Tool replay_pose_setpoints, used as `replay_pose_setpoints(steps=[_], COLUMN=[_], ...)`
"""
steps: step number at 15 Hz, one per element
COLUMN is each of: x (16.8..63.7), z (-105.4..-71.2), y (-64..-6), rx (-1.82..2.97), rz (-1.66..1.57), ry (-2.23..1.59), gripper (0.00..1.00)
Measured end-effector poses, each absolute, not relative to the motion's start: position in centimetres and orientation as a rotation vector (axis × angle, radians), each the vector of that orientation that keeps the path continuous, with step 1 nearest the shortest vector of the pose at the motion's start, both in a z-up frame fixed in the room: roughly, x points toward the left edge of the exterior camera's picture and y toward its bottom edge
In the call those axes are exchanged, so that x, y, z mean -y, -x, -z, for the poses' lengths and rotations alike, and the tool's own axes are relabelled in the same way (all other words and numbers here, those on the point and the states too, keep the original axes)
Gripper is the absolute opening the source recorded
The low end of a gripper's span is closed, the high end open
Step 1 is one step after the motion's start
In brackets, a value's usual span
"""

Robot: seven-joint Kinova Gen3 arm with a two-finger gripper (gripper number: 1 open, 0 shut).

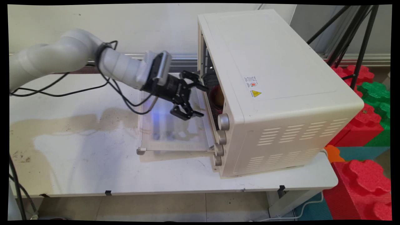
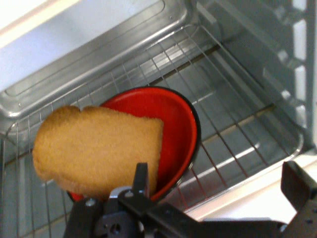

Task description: Close the oven

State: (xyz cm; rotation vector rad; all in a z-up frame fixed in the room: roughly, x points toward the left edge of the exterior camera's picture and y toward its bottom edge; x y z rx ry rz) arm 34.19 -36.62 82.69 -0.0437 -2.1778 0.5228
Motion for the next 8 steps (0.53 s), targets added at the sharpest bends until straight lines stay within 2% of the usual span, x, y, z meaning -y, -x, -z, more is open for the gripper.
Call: replay_pose_setpoints(steps=[8], x=[32.7], z=[-85.5], y=[-39.9], rx=[2.170], rz=[-0.491], ry=[-0.077], gripper=[1.00])
